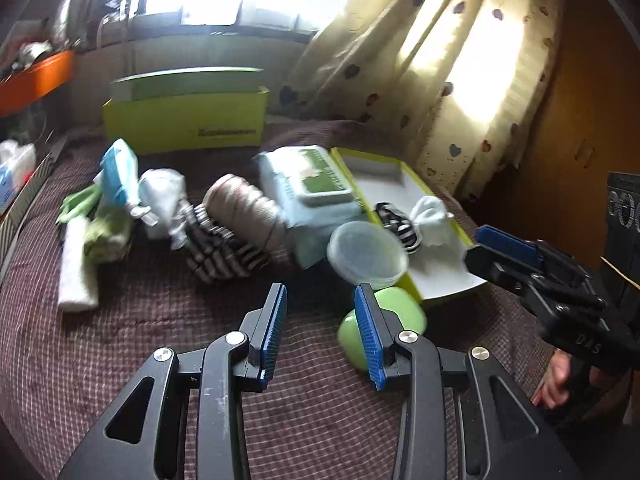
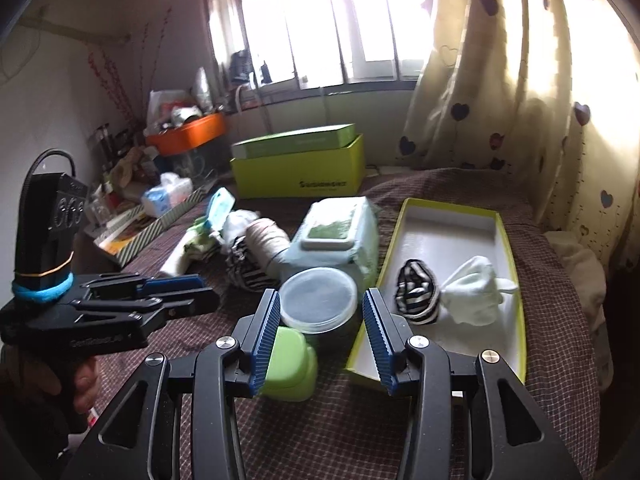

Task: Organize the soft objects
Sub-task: 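Release the sock pair and striped cloth into the tray, open both grippers, then grasp the red-striped white rolled sock with the right gripper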

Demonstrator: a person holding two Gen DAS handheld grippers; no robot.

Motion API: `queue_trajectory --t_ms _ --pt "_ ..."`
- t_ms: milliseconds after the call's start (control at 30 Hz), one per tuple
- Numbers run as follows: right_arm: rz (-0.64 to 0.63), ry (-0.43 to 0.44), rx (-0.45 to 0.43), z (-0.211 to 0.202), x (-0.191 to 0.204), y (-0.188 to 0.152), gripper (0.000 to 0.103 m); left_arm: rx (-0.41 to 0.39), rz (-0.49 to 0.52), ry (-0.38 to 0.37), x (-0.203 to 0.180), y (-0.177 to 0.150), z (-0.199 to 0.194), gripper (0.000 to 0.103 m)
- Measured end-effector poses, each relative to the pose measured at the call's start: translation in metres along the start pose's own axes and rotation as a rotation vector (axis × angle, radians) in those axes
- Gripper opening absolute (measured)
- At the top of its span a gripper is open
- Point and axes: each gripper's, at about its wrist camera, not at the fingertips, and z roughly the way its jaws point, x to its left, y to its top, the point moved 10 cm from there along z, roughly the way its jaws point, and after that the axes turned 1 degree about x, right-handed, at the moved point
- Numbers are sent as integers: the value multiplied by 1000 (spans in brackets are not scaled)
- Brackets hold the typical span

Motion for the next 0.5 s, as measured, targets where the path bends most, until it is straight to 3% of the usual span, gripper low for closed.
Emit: queue_trajectory --t_ms 500 --pt "-47 10 39 19 27 5 42 -7 -88 45 46 -11 -10 37"
